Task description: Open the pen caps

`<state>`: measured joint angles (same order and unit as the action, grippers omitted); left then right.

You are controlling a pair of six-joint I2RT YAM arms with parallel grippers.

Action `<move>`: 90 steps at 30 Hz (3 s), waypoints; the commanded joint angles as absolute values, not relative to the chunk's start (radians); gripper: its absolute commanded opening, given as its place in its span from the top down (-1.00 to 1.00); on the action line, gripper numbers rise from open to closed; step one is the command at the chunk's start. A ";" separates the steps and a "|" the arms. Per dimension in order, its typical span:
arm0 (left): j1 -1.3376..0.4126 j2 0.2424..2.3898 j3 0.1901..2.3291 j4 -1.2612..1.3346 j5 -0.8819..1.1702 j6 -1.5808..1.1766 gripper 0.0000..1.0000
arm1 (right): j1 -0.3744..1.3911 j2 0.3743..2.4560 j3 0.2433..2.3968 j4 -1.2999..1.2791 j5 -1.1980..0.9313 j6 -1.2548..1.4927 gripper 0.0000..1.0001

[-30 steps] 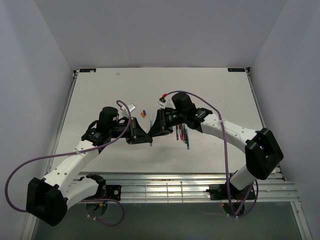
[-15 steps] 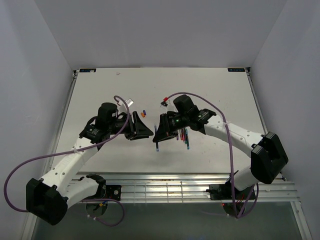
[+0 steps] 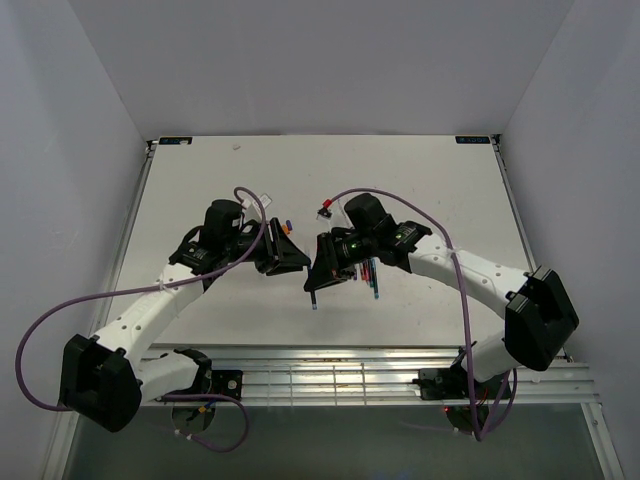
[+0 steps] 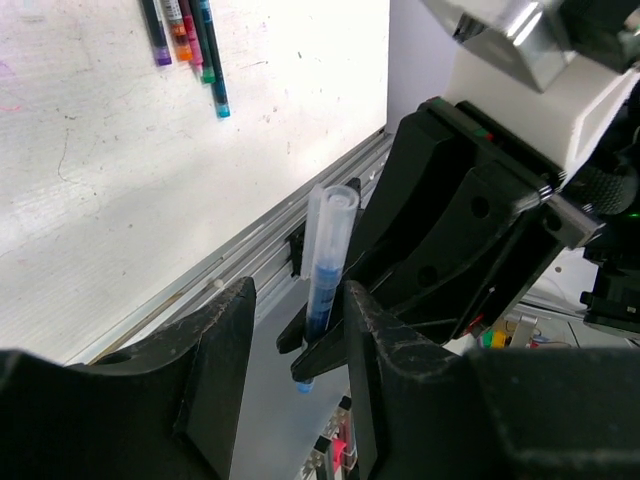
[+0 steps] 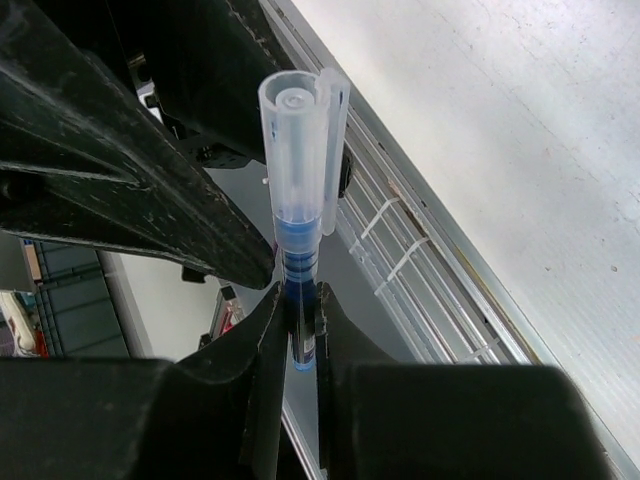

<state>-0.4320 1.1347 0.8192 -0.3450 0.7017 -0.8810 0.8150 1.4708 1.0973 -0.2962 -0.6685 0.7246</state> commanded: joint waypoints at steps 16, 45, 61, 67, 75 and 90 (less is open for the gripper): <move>-0.431 1.149 0.891 -0.394 0.646 -0.868 0.36 | 0.844 1.505 1.169 -0.290 -0.684 0.700 0.85; -0.245 1.391 1.129 -0.551 0.509 -0.959 1.00 | 1.009 1.479 1.194 -0.700 -0.096 0.301 0.85; -0.244 1.239 0.908 -0.785 0.180 -0.609 1.00 | 0.595 1.385 1.039 -0.650 -0.253 0.339 0.85; -0.245 1.305 0.923 -0.838 0.100 -0.551 1.00 | 0.529 1.414 0.986 -0.640 -0.199 0.313 0.85; -0.244 1.374 0.920 -0.801 0.054 -0.499 1.00 | 0.428 1.489 0.971 -0.615 -0.207 0.285 0.85; -0.244 1.612 0.992 -0.681 0.095 -0.417 0.84 | 0.361 1.615 0.996 -0.597 -0.264 0.252 0.85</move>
